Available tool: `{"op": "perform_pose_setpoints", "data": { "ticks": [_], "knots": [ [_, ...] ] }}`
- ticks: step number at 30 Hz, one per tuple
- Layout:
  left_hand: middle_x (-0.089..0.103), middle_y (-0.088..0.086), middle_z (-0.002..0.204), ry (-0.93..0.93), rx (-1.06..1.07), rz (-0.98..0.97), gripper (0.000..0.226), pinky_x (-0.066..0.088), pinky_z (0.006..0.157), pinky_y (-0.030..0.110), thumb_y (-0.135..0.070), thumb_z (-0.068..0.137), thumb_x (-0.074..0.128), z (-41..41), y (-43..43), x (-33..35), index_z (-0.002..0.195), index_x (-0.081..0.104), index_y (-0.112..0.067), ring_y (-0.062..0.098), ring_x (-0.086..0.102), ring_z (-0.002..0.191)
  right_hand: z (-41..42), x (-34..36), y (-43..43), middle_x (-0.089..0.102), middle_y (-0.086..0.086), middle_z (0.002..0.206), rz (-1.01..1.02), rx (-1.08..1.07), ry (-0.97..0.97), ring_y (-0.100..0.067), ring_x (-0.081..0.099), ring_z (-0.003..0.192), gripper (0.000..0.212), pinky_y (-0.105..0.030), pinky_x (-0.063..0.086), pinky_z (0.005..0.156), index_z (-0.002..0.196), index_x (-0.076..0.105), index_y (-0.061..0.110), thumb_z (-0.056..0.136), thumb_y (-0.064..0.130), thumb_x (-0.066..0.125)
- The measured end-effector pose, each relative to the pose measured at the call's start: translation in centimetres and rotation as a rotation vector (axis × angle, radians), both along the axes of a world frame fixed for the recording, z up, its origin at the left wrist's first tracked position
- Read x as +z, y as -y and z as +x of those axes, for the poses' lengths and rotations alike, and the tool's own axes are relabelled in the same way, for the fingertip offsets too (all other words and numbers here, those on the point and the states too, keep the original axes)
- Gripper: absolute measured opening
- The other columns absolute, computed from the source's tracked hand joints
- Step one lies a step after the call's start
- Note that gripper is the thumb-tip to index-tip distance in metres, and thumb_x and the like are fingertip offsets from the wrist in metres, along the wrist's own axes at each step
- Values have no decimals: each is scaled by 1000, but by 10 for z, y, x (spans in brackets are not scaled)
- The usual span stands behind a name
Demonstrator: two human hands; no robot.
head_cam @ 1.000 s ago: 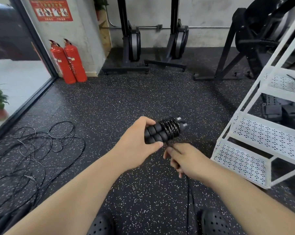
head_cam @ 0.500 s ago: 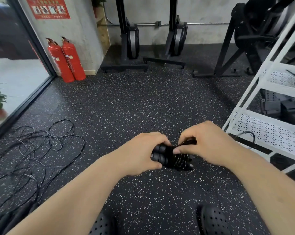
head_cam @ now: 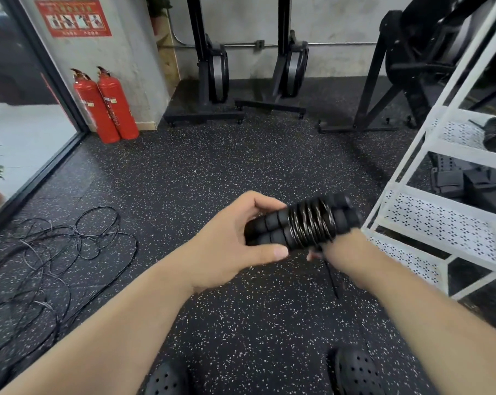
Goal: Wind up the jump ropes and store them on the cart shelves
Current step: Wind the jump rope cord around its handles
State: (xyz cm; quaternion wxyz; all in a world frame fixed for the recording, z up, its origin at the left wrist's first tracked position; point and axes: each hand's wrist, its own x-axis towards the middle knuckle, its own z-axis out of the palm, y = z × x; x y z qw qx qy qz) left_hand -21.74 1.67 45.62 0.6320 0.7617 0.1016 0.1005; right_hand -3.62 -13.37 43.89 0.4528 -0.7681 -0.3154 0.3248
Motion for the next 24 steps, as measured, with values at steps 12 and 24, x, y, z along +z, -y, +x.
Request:
{"op": "perform_pose_setpoints", "data": {
  "ticks": [12,24],
  "knots": [
    [59,-16,125,-225,444,691,60,41,94,19,-29,85,91,7,-32,-30,137,63,-35,5,58,111,-47,-2,-2,67,9,91,-307,355,792,-12,64,75,23,-37,54,69,119,61,35,111,47,43],
    [61,-28,131,-146,-50,738,81,46,105,20,-22,81,92,8,-1,-11,143,47,-49,-6,58,120,12,16,9,73,16,90,68,162,481,-4,69,83,23,-29,51,79,82,78,40,69,44,97]
  ]
}}
